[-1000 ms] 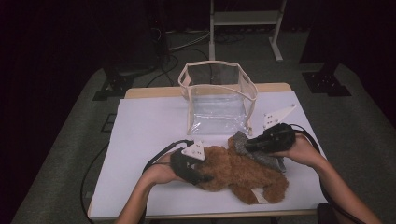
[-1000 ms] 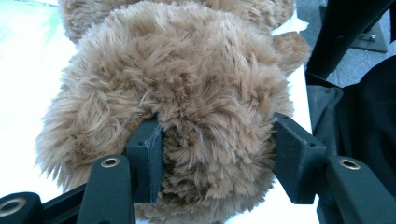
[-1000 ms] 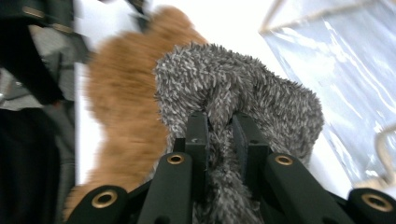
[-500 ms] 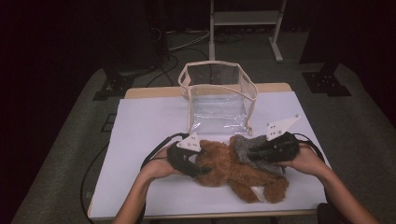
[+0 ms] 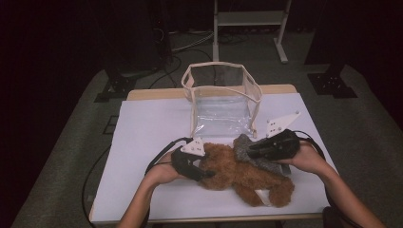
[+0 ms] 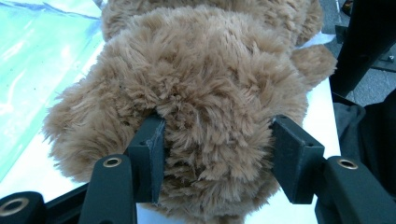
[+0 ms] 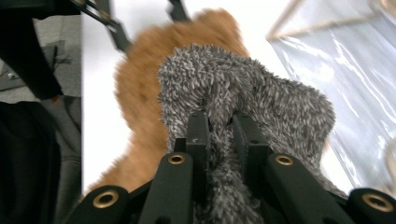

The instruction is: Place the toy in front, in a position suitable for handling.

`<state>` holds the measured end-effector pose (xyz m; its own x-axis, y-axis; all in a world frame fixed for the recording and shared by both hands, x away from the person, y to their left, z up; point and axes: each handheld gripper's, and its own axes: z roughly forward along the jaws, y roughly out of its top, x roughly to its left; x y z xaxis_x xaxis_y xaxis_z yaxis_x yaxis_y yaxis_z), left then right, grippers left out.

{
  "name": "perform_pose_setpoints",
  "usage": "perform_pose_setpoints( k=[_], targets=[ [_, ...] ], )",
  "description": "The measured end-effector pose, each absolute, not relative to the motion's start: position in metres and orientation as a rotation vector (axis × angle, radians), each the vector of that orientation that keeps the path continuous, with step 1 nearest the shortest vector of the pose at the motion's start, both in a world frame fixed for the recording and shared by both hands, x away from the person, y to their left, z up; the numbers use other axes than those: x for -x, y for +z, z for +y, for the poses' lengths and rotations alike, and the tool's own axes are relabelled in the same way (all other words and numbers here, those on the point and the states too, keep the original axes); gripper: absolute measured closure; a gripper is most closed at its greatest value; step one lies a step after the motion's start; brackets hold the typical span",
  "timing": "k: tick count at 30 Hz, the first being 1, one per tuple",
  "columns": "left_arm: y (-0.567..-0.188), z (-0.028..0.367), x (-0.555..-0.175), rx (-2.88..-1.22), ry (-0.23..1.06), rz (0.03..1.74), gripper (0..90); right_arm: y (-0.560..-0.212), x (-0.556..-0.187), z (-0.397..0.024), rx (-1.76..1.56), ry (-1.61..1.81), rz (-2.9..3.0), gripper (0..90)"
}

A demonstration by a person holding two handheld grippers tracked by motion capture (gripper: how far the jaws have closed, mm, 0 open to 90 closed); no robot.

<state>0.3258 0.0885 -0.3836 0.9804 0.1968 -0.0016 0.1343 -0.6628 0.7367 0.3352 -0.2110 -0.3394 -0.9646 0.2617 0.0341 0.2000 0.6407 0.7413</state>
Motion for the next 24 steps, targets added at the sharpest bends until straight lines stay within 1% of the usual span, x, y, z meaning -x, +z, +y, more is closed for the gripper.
perform_pose_setpoints(
  k=[5,8,13,15,20,24],
  targets=[
    [-0.383,0.083,-0.328,-2.311,0.117,0.231,42.6,-0.337,-0.322,-0.182,-0.282,1.246,2.812,77.4],
    [-0.382,0.085,-0.327,-2.306,0.113,0.234,41.8,-0.344,-0.319,-0.173,-0.251,1.174,2.83,77.4],
    [-0.381,0.098,-0.324,-2.274,0.119,0.248,40.6,-0.351,-0.33,-0.187,-0.348,1.204,2.822,77.5],
    [-0.384,0.102,-0.323,-2.274,0.124,0.28,38.3,-0.352,-0.334,-0.192,-0.365,1.206,2.809,77.6],
    [-0.396,0.104,-0.323,-2.253,0.105,0.287,45.6,-0.35,-0.342,-0.19,-0.387,1.201,2.808,77.6],
    [-0.398,0.102,-0.321,-2.249,0.1,0.282,48.1,-0.345,-0.348,-0.177,-0.375,1.191,2.816,77.5]
  ],
)
